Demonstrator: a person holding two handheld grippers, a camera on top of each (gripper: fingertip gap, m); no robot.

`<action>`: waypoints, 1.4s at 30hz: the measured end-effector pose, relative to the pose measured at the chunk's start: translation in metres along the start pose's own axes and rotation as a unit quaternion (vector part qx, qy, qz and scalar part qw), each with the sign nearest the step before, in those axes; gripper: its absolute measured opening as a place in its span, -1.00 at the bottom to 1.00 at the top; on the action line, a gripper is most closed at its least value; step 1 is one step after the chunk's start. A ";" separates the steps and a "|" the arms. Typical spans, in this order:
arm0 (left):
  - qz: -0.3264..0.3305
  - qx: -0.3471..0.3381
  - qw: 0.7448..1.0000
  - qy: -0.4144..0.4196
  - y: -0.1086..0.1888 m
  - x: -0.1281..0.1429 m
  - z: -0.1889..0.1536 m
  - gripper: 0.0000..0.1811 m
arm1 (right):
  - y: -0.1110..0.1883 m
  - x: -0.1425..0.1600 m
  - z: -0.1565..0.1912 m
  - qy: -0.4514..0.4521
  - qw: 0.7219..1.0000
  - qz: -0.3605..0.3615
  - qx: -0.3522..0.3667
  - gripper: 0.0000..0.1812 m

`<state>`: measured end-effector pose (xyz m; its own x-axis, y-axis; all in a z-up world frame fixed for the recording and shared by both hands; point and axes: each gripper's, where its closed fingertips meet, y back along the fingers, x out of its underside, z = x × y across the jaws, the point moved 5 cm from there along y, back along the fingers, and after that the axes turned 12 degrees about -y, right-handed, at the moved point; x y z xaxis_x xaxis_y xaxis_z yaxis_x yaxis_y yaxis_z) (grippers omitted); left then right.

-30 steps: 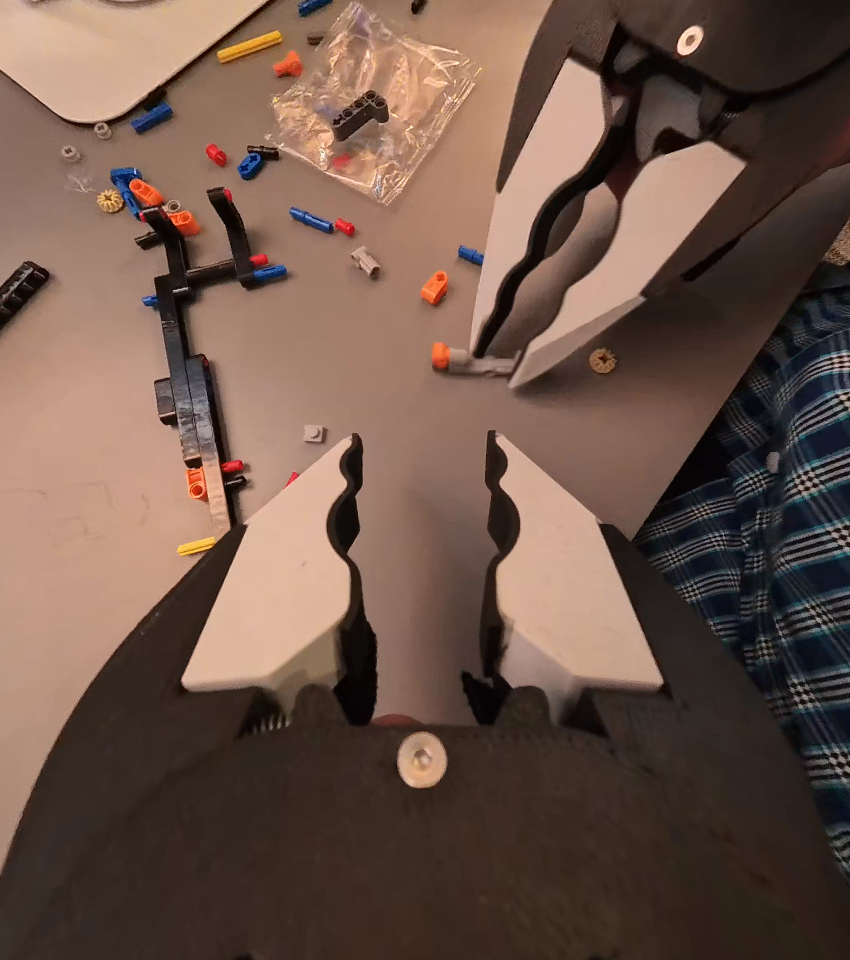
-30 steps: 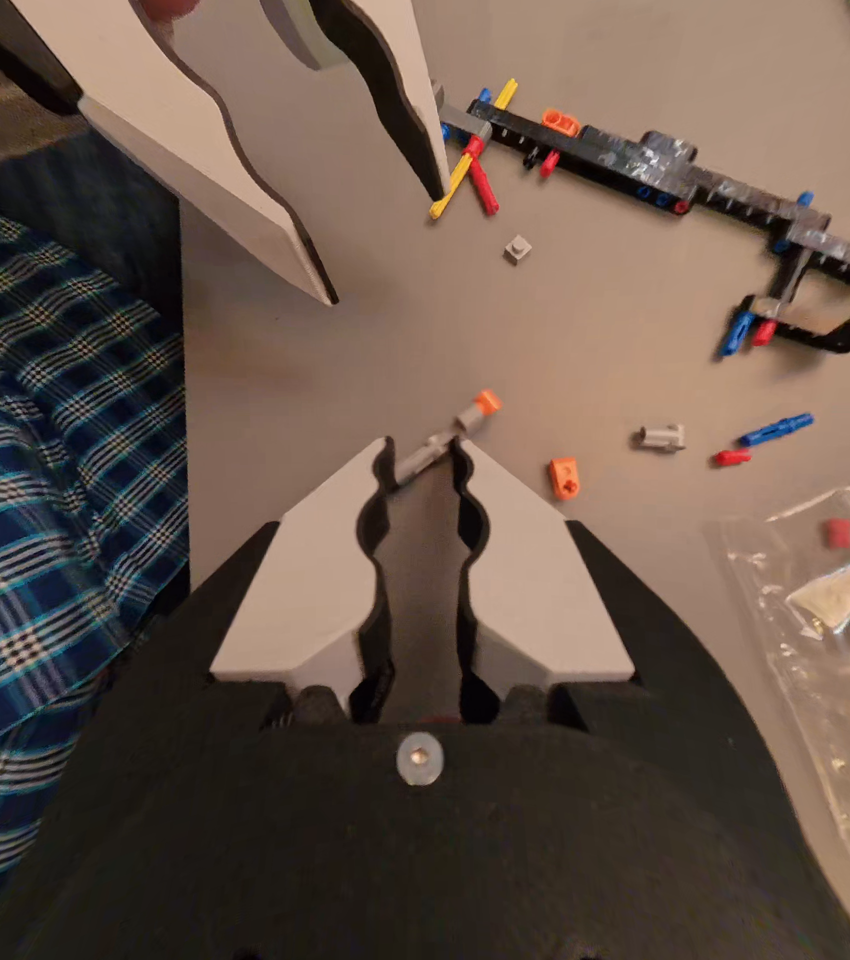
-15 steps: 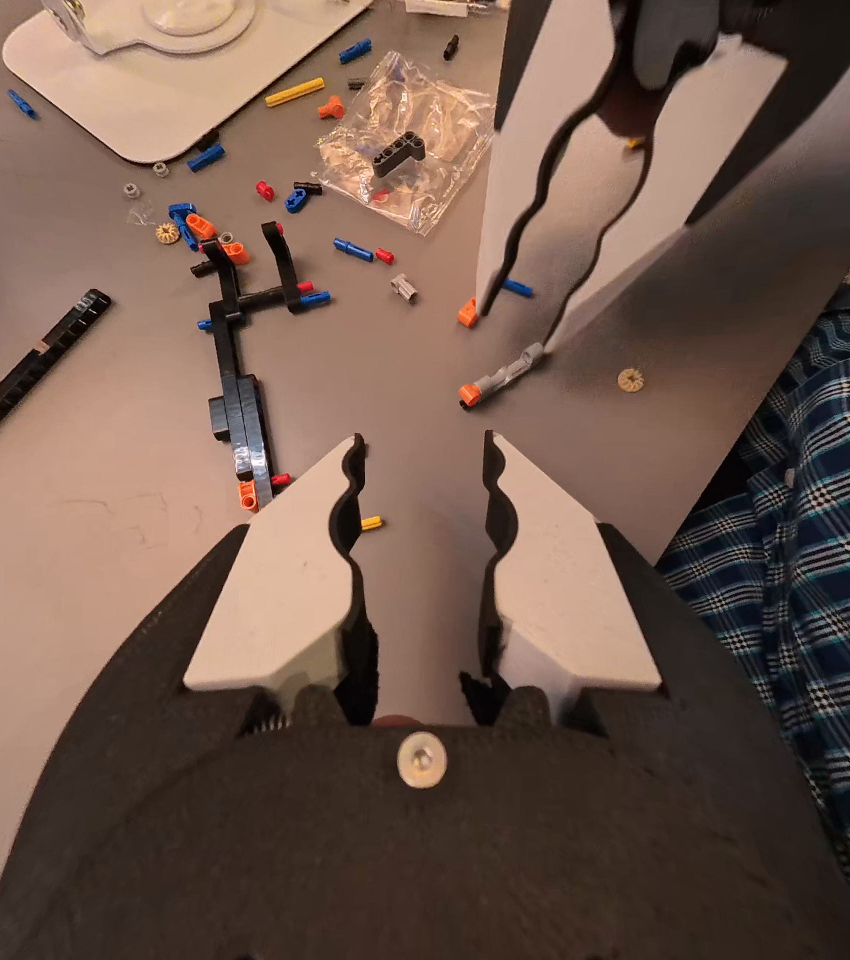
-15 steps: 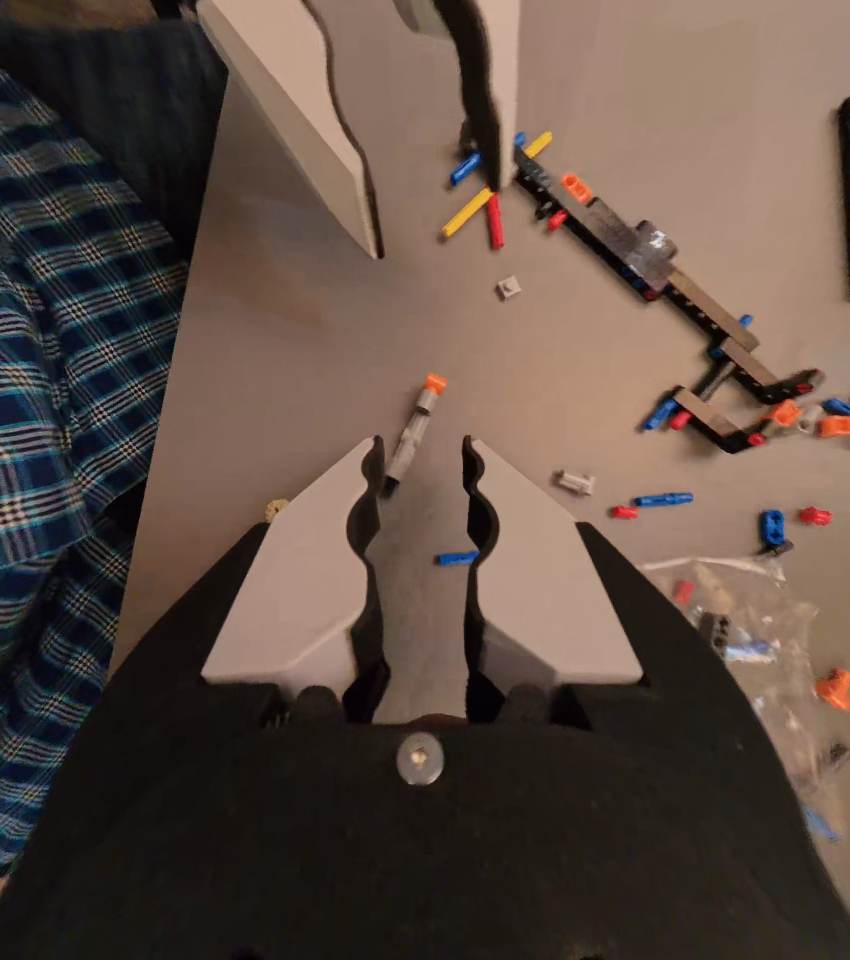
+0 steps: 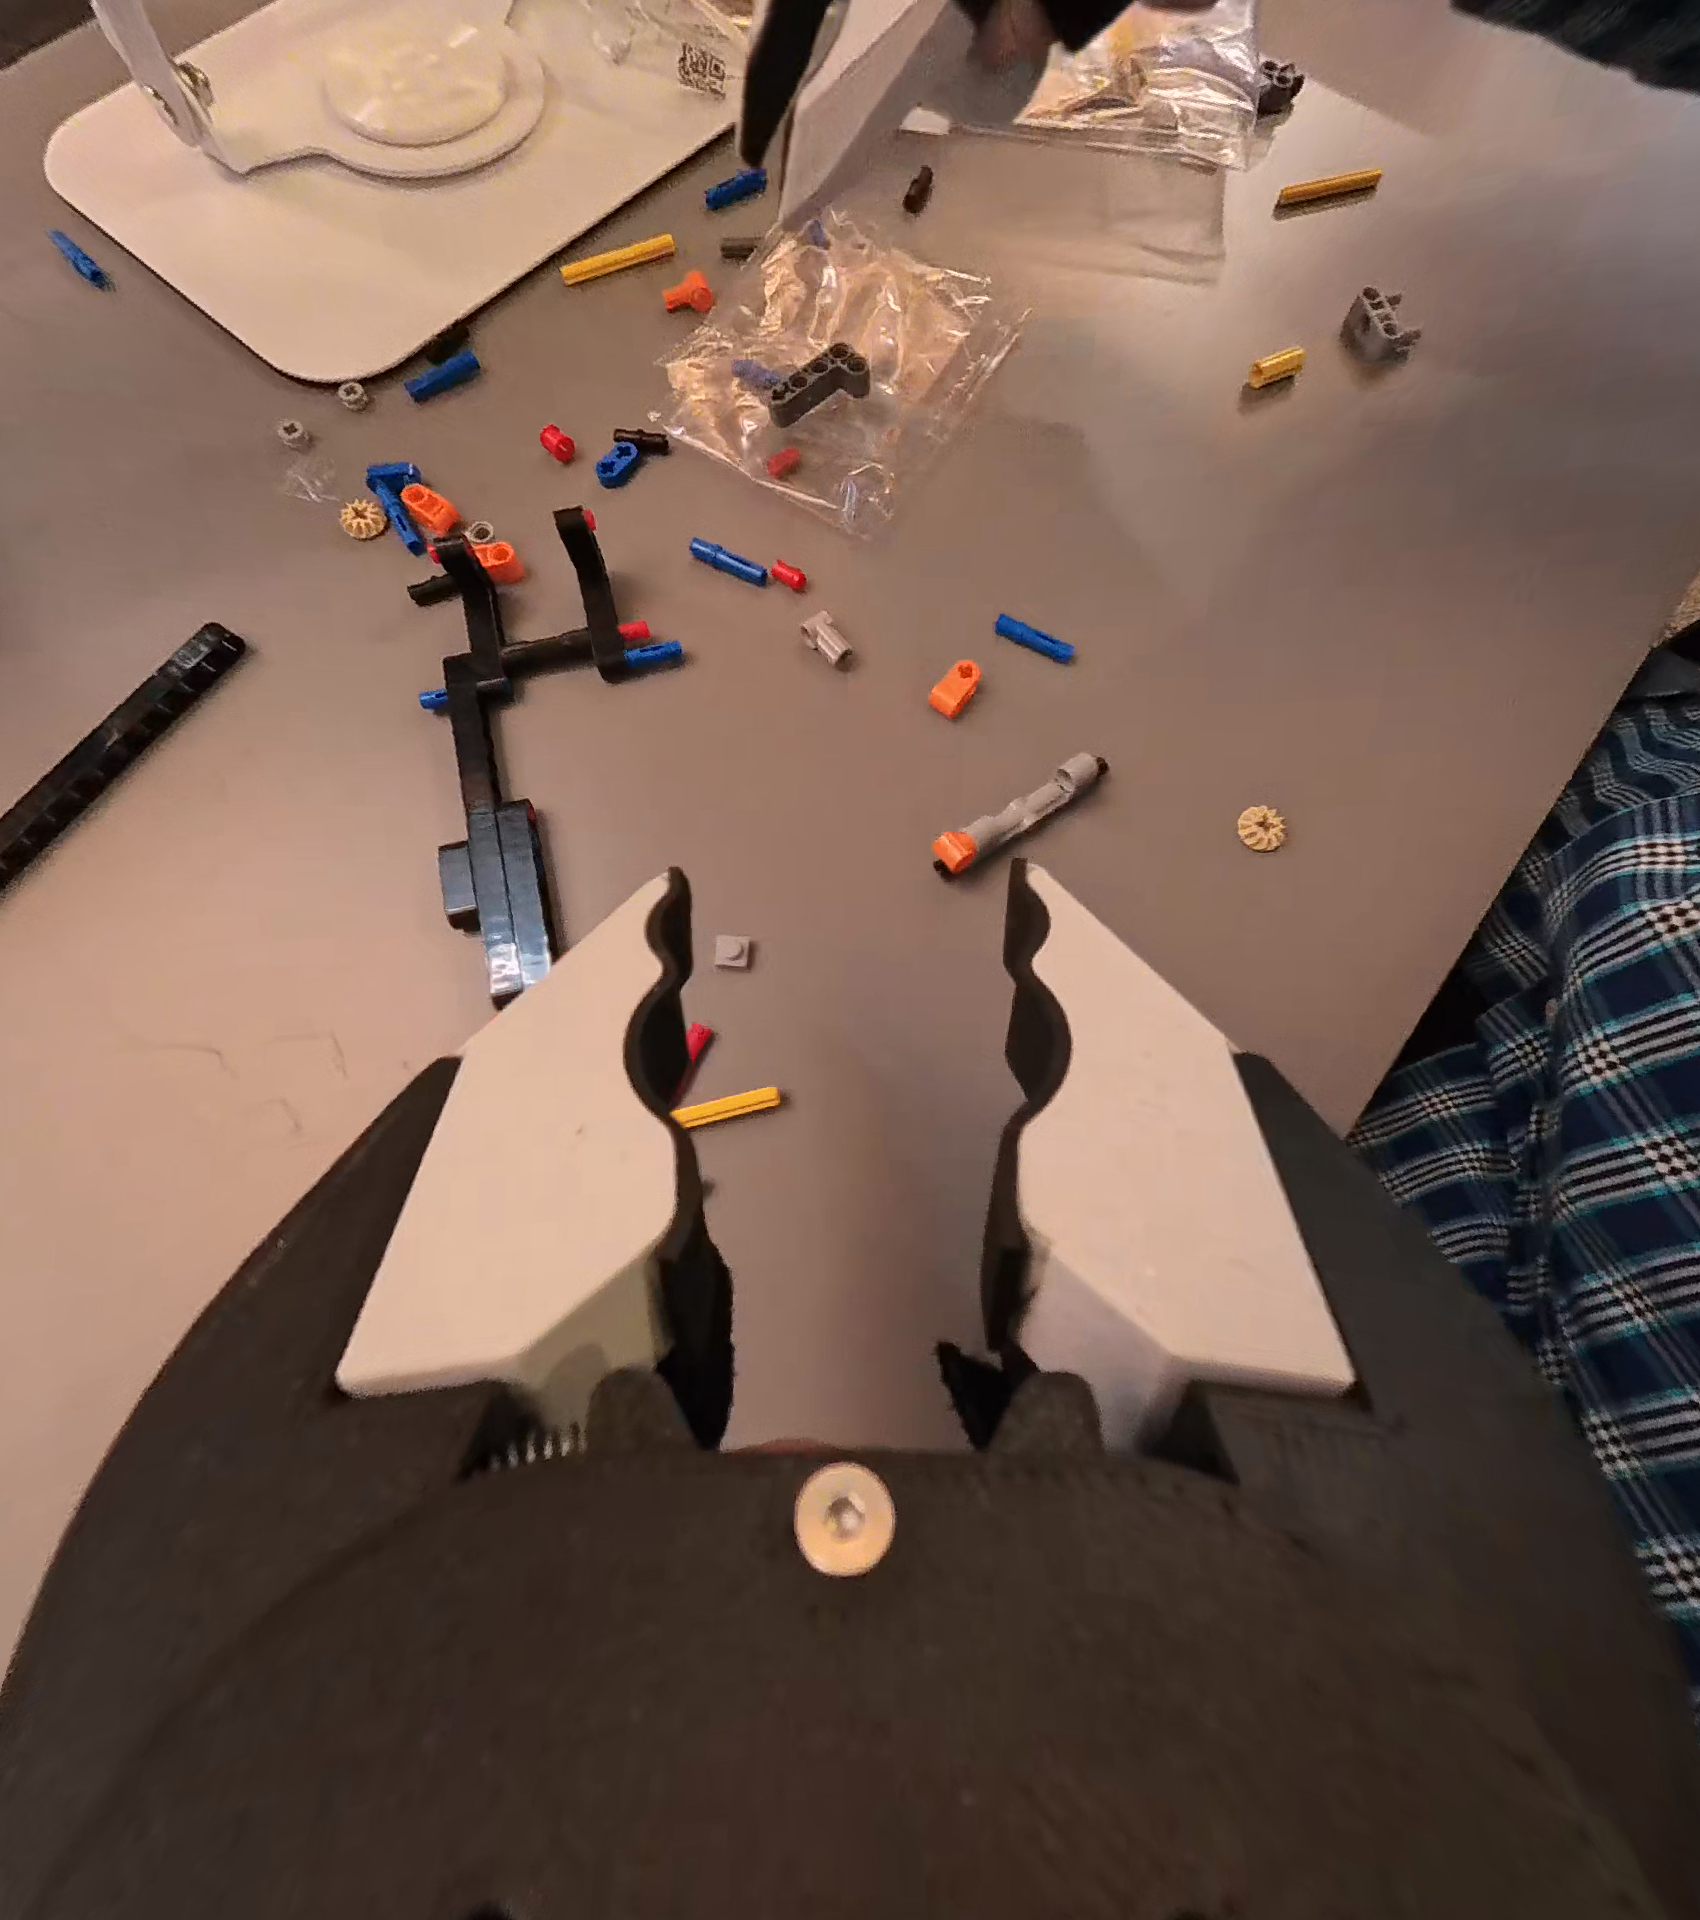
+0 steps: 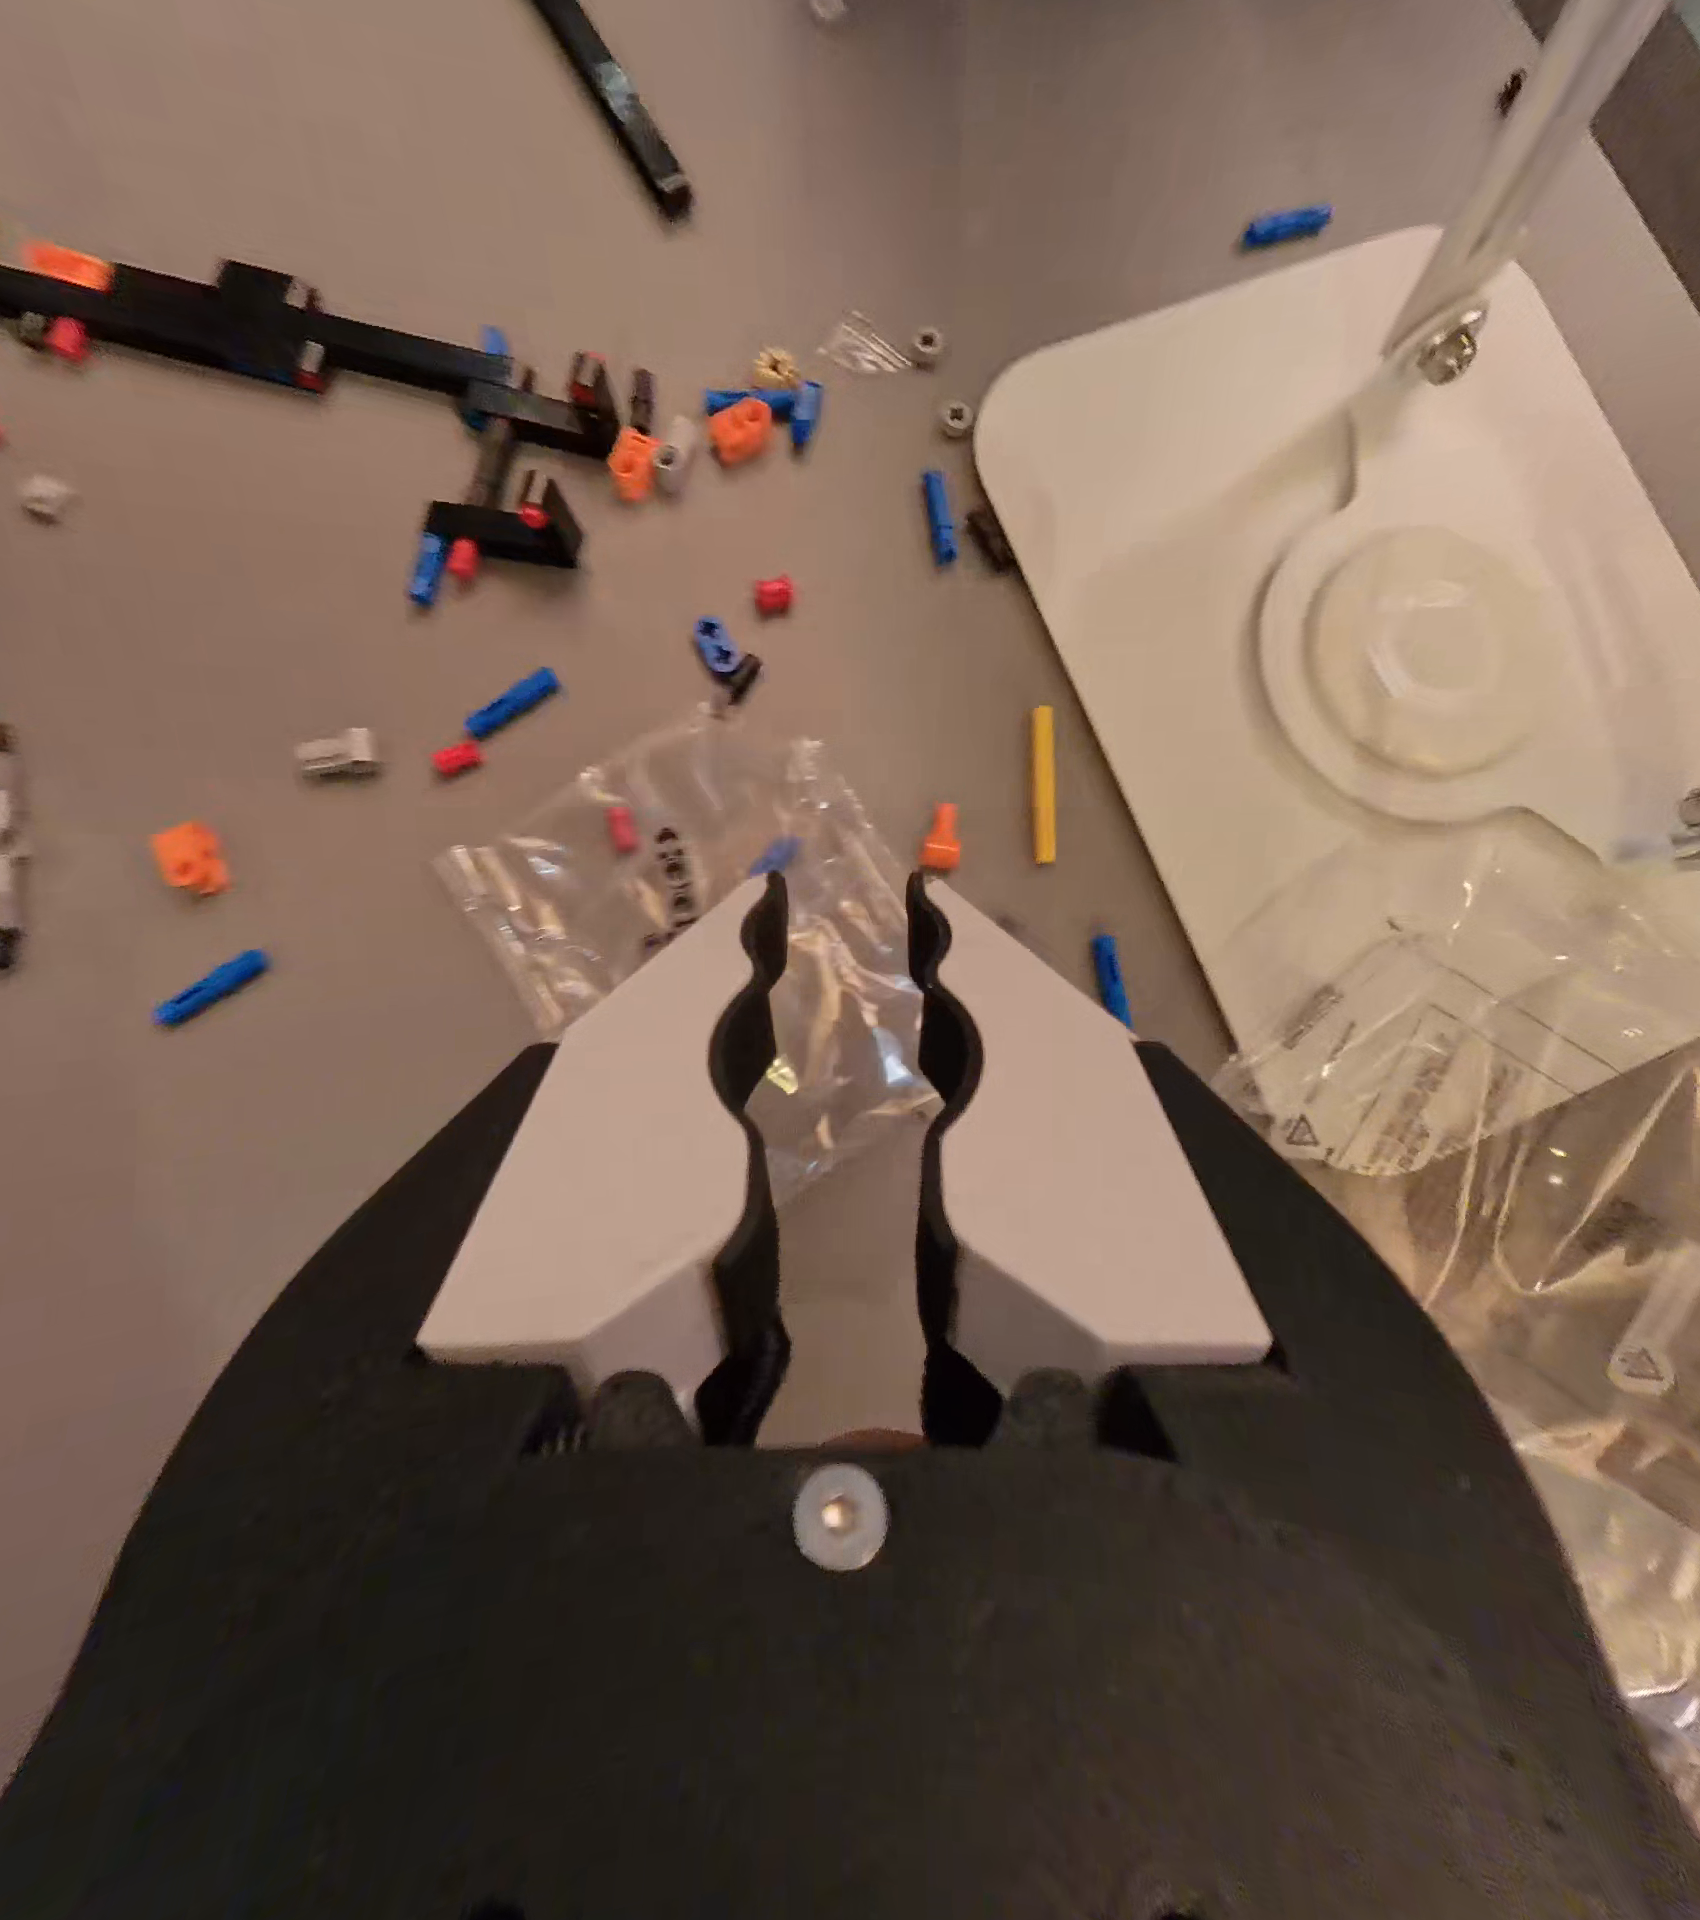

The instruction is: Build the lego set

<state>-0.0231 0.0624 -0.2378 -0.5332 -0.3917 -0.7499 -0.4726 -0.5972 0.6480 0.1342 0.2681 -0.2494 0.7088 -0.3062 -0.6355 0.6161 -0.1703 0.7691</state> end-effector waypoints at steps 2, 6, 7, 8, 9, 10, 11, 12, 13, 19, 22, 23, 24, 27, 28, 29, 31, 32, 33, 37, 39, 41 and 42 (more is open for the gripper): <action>0.003 -0.002 1.000 0.003 0.000 0.002 0.002 -0.36 | -0.012 0.001 -0.007 -0.006 1.000 0.017 0.011 -0.78; 0.007 0.004 1.000 0.007 -0.002 0.005 0.002 -0.36 | -0.027 0.001 -0.016 -0.021 0.999 0.029 0.021 -0.81; 0.007 0.006 1.000 0.007 -0.003 0.005 0.002 -0.36 | -0.029 0.001 -0.017 -0.024 0.999 0.033 0.022 -0.81; 0.007 0.008 1.000 0.008 -0.004 0.006 0.001 -0.36 | -0.032 0.002 -0.019 -0.027 0.999 0.037 0.024 -0.81; 0.008 0.008 1.000 0.008 -0.004 0.006 0.001 -0.36 | -0.035 0.002 -0.022 -0.030 0.998 0.039 0.028 -0.81; 0.008 0.009 1.000 0.008 -0.004 0.006 0.002 -0.36 | -0.038 0.003 -0.023 -0.032 0.998 0.042 0.028 -0.82; 0.007 0.010 1.000 0.009 -0.005 0.006 0.002 -0.36 | -0.040 0.003 -0.022 -0.032 0.998 0.044 0.021 -0.83; 0.007 0.010 1.000 0.010 -0.005 0.006 0.002 -0.36 | -0.041 0.003 -0.022 -0.031 0.998 0.043 0.018 -0.86; 0.008 0.009 1.000 0.010 -0.004 0.006 0.002 -0.36 | -0.042 0.002 -0.022 -0.029 0.999 0.041 0.017 -0.92; 0.009 0.003 1.000 0.004 -0.004 0.005 0.002 -0.38 | -0.036 -0.005 -0.026 -0.019 0.999 0.020 0.019 -0.94; 0.011 0.005 1.000 0.000 -0.005 0.005 0.001 -0.38 | -0.022 -0.011 -0.023 -0.017 1.000 -0.010 0.005 -0.94; 0.012 0.006 1.000 -0.003 -0.005 0.004 -0.001 -0.38 | -0.015 -0.013 -0.020 -0.014 1.000 -0.022 -0.005 -0.94; 0.012 0.008 1.000 -0.006 -0.006 0.004 -0.002 -0.38 | -0.008 -0.014 -0.015 -0.009 0.999 -0.029 -0.016 -0.94; 0.014 0.018 1.000 -0.019 -0.009 0.002 -0.007 -0.39 | 0.017 -0.013 0.012 0.024 0.995 -0.062 -0.077 -0.94; 0.015 0.023 0.999 -0.024 -0.011 0.001 -0.009 -0.39 | 0.024 -0.010 0.023 0.037 0.992 -0.071 -0.096 -0.94; 0.016 0.027 0.999 -0.031 -0.013 0.000 -0.012 -0.40 | 0.030 -0.006 0.032 0.047 0.990 -0.076 -0.106 -0.94; 0.021 0.039 0.998 -0.047 -0.018 -0.001 -0.017 -0.42 | 0.040 0.003 0.050 0.059 0.987 -0.075 -0.128 -0.94; 0.025 0.044 0.997 -0.059 -0.022 -0.002 -0.020 -0.45 | 0.043 0.009 0.060 0.066 0.986 -0.071 -0.138 -0.94; 0.028 0.048 0.996 -0.073 -0.025 -0.003 -0.022 -0.46 | 0.045 0.014 0.070 0.075 0.984 -0.069 -0.145 -0.94; 0.052 0.071 0.989 -0.122 -0.039 -0.005 -0.032 -0.48 | 0.044 0.037 0.110 0.097 0.980 -0.044 -0.170 -0.94; 0.066 0.084 0.983 -0.151 -0.046 -0.004 -0.038 -0.49 | 0.038 0.049 0.125 0.110 0.978 -0.024 -0.173 -0.94; 0.085 0.085 0.979 -0.163 -0.053 0.000 -0.040 -0.48 | 0.030 0.061 0.134 0.122 0.978 -0.004 -0.172 -0.94; 0.087 0.089 0.979 -0.162 -0.054 0.001 -0.040 -0.48 | 0.027 0.067 0.138 0.126 0.976 0.003 -0.177 -0.94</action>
<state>0.0301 0.0663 -0.2791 -0.7977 -0.2165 -0.5628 -0.4544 -0.3978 0.7970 0.1508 0.1137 -0.2619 0.7475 -0.0580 -0.6617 0.6599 0.1780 0.7299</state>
